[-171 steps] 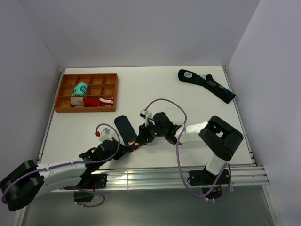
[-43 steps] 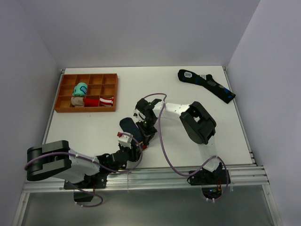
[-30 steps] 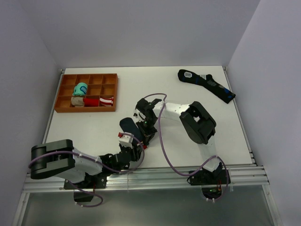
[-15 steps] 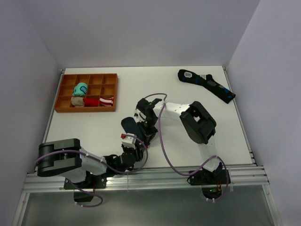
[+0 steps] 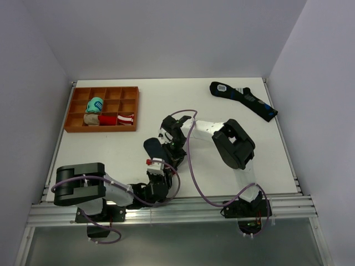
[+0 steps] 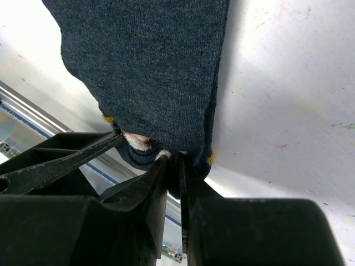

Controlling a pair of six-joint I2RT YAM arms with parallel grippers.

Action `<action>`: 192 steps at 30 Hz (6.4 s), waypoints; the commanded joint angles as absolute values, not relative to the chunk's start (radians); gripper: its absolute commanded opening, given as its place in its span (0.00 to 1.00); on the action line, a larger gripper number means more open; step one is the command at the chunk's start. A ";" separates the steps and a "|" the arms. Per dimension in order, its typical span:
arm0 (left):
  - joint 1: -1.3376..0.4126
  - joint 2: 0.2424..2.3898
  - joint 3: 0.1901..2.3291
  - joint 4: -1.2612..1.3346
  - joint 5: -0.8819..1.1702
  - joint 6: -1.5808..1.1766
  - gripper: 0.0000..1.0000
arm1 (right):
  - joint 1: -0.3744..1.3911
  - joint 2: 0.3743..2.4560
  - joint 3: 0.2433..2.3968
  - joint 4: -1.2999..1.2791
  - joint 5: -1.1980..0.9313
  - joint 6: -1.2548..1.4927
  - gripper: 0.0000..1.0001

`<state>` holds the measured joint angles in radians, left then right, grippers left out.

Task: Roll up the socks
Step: Roll the sock at the center of the board.

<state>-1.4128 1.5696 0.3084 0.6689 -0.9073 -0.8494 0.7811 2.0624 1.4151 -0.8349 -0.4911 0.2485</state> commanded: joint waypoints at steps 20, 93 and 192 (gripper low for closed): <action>-1.445 1.586 0.207 0.500 -0.669 -1.108 0.22 | 0.764 2.028 1.310 -0.706 -0.477 0.275 0.24; -0.683 1.555 0.376 0.169 0.413 -0.913 0.15 | 0.807 1.629 0.213 1.233 -0.514 0.541 0.47; -0.621 1.838 0.844 -0.072 0.089 -0.741 0.00 | 0.893 1.723 0.129 1.135 -0.264 0.580 0.09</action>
<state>-0.6273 1.8130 0.9176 0.0586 0.2035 -0.7574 0.8986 1.7447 0.1280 1.3048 -0.2783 0.6064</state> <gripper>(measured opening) 0.013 0.137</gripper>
